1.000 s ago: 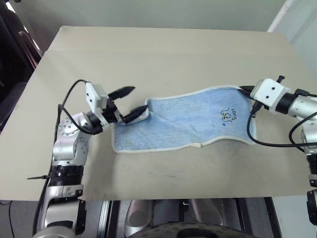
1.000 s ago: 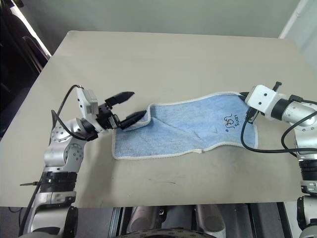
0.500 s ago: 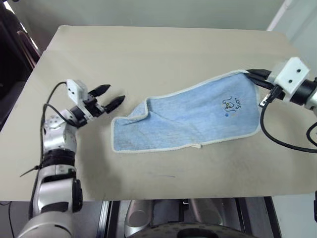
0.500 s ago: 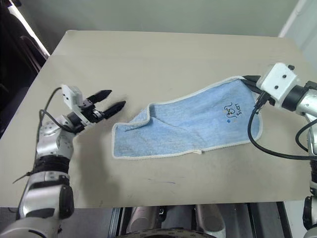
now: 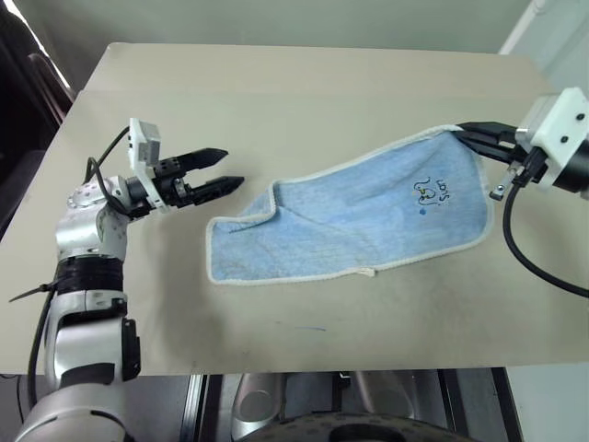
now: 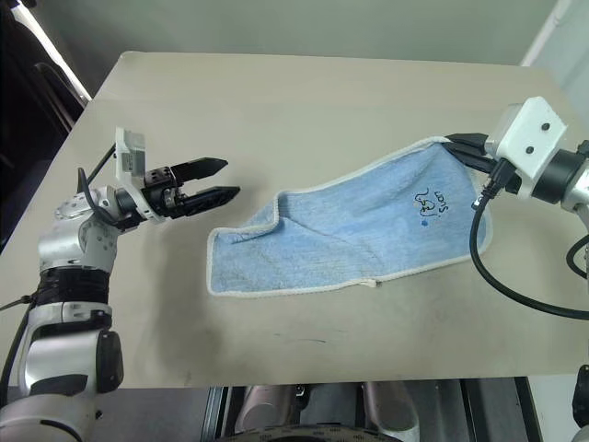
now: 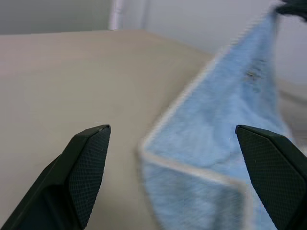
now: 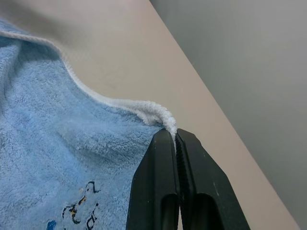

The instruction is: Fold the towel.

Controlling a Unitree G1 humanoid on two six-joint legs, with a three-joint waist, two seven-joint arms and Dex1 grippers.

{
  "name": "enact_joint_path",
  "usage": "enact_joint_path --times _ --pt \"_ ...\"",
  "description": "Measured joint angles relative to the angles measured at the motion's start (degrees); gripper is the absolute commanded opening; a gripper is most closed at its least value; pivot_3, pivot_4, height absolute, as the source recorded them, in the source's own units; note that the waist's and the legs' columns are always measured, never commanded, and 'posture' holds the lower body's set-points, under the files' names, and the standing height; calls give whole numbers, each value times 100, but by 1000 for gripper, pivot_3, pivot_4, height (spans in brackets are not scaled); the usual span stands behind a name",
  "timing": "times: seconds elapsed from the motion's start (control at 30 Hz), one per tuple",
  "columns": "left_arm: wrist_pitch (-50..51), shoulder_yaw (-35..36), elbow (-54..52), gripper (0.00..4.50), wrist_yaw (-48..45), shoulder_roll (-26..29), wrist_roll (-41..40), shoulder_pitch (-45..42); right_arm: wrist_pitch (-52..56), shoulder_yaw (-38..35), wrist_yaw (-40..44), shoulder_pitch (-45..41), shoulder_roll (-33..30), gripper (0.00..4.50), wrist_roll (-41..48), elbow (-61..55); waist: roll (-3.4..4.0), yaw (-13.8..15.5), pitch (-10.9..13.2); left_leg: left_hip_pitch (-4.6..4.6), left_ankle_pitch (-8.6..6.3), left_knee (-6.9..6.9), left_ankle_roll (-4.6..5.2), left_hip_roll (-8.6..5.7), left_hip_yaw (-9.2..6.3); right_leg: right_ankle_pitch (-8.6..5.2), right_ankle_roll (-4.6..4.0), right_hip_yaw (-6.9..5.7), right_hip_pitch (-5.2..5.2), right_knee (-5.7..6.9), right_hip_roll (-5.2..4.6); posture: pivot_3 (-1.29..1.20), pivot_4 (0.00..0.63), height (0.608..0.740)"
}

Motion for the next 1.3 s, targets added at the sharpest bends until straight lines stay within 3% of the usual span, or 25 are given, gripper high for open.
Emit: enact_joint_path --times 0.2,0.3,0.63,0.77,1.03,1.3 --pt "71 -354 -1068 4500 -278 335 147 735 24 -26 13 1 -33 71 -3 -3 0 -19 0 5 2 1 4 0 0 6 -5 3 1 5 1 0 150 697" --pt "-147 -485 -1448 4500 -219 246 267 952 11 -18 12 1 -24 71 -12 -2 0 3 0 1 17 1 18 0 -3 15 -4 0 2 7 1 0 150 697" --pt "-792 -688 -1731 4500 -67 89 582 1050 -101 1 -3 44 13 71 -126 5 0 5 0 2 26 5 25 0 -3 38 -9 1 3 8 0 0 150 697" --pt "-1073 -744 -1620 3608 28 25 738 1044 -114 1 -15 49 54 0 -138 6 0 5 0 1 26 5 25 0 -3 37 -8 1 2 7 0 0 150 697" --pt "-1717 -916 -685 758 147 -52 1146 883 -150 2 -29 54 67 0 -247 15 0 7 0 0 26 7 25 0 -3 40 -7 1 1 7 0 0 150 697" --pt "-2277 -916 -93 758 162 -227 1253 740 -257 2 -106 224 71 0 -355 21 0 8 0 -3 26 10 25 0 -3 41 -3 1 1 6 0 0 150 697"
